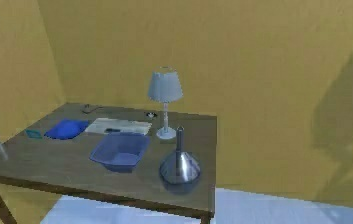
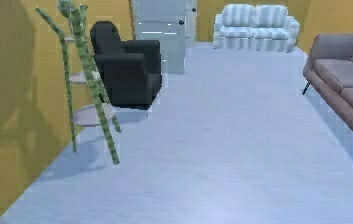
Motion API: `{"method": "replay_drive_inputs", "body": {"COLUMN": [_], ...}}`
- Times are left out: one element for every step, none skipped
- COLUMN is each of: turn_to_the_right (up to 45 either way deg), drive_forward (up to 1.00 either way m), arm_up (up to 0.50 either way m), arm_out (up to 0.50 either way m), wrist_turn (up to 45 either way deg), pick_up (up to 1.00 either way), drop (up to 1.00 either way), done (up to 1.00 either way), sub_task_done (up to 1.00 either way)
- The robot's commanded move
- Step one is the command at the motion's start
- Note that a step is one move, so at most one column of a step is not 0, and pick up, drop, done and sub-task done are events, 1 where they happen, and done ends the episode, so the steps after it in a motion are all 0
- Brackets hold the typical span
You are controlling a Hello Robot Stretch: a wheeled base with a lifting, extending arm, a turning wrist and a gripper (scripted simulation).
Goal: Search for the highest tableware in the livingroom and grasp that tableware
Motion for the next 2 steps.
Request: {"method": "replay_drive_inputs", "body": {"turn_to_the_right": [-45.0, -45.0], "drive_forward": [0.00, 0.00], "arm_up": [0.00, 0.00], "arm_out": [0.00, 0.00], "wrist_turn": [0.0, 0.0], "pick_up": [0.00, 0.00], "drop": [0.00, 0.00], "done": [0.00, 0.00], "sub_task_done": [0.00, 0.00]}}
